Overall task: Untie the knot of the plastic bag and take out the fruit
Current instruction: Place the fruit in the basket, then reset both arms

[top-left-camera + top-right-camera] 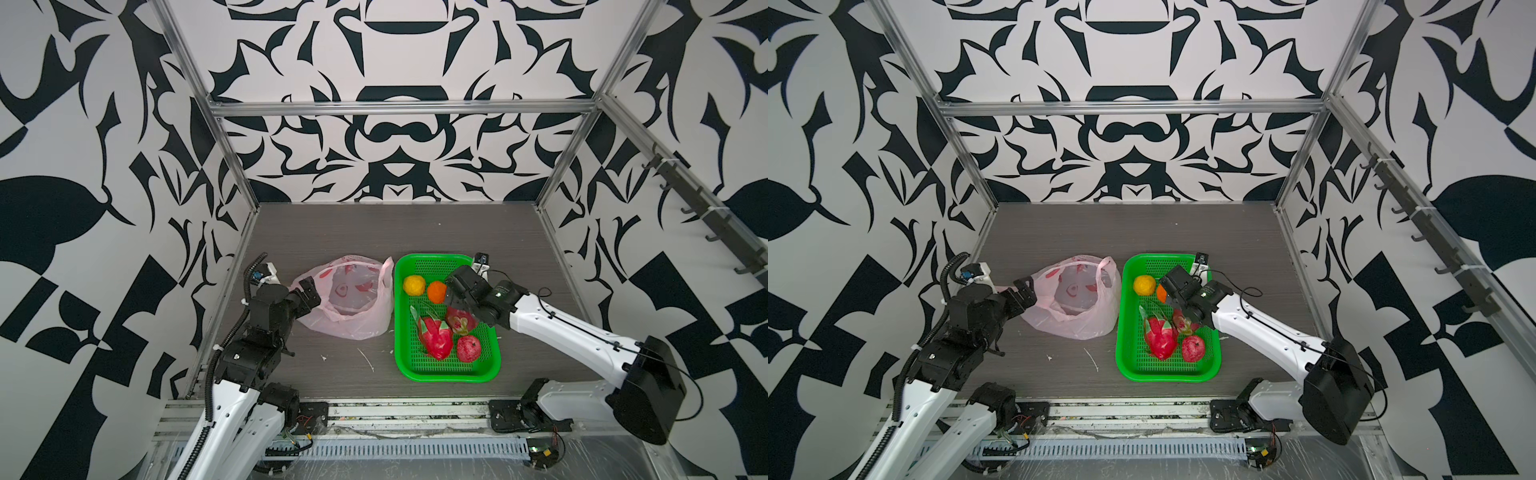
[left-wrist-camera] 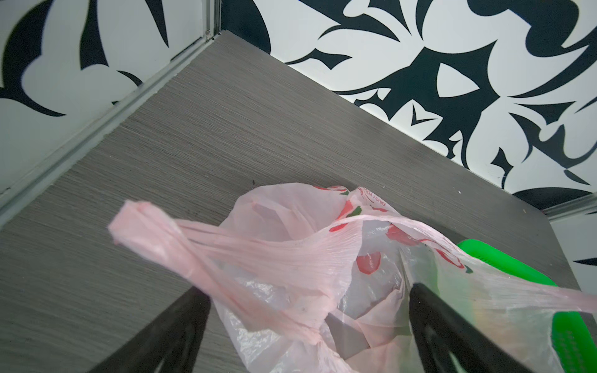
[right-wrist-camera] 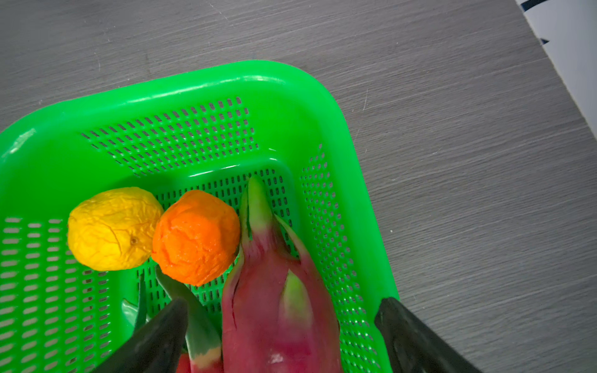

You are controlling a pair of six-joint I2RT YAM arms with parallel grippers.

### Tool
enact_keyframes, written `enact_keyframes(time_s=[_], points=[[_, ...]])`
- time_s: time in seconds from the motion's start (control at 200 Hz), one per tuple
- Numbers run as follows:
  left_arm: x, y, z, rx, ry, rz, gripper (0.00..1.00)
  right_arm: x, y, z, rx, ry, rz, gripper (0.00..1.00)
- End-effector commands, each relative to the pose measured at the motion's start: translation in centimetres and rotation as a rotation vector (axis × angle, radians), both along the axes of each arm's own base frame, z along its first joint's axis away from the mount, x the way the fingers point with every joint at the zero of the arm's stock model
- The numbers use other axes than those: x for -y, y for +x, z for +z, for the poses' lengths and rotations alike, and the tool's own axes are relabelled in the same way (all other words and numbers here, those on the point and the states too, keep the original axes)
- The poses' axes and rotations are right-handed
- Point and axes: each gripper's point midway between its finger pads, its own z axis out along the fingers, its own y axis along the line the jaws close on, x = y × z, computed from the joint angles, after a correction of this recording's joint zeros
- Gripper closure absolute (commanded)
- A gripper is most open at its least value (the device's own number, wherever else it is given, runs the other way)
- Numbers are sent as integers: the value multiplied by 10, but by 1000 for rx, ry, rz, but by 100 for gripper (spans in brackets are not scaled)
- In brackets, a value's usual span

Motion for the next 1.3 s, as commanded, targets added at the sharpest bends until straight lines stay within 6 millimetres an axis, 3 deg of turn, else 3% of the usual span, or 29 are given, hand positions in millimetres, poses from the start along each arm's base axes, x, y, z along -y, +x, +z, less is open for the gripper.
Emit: enact_keyframes(time_s=[0.0,0.245,0.36,0.58,0.76,0.89,0.91,1.025,1.29], points=[[-21,-1,10,-3,73,97,1,8,8,19,68,-29,11,3],[-38,21,14,-46,126,177,0,32,34,31,107,-50,38,2],[-41,39,2,-106,98,167,0,51,47,40,167,-79,37,2],[-66,73,-25,-154,94,239,1,100,59,57,311,-114,-33,2],[-74,102,-51,-165,115,246,0,130,63,27,278,-97,-100,2],[-73,123,-68,-189,132,202,0,137,69,3,251,-101,-113,1],[-72,127,-80,-220,135,190,1,138,70,0,246,-102,-115,1],[-73,145,-100,-260,160,160,1,141,77,-14,235,-122,-118,2],[-74,175,-124,-268,243,102,1,147,94,-17,257,-169,-105,2]])
